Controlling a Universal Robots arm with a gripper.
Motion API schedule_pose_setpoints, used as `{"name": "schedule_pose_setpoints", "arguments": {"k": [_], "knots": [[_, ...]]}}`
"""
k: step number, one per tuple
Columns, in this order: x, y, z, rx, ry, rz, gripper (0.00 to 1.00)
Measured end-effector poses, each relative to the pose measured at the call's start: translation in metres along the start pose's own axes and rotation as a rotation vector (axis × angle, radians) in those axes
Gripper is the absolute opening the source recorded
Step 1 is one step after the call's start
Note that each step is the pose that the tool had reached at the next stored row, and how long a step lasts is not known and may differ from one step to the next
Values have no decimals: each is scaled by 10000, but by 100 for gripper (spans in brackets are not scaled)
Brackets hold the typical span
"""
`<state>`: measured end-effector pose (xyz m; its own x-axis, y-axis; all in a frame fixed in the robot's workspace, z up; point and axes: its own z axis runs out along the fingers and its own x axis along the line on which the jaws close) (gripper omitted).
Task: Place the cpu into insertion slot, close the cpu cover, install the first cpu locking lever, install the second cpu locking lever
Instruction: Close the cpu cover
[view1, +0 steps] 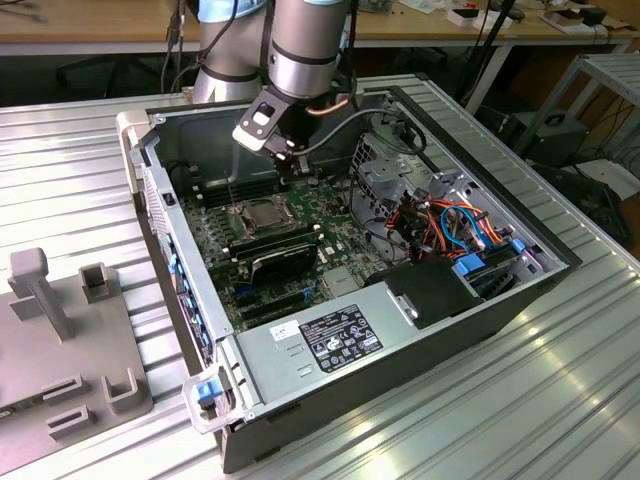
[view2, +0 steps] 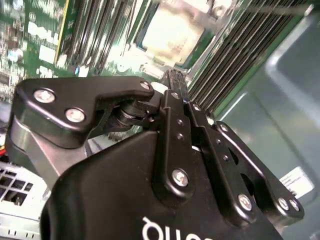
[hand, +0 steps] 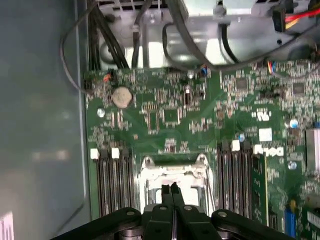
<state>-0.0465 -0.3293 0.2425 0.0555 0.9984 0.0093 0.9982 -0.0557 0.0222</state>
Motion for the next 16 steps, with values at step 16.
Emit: {"name": "schedule_pose_setpoints", "arguments": {"k": [16], "knots": [[-19,-447,314,30,5,0,11]]}}
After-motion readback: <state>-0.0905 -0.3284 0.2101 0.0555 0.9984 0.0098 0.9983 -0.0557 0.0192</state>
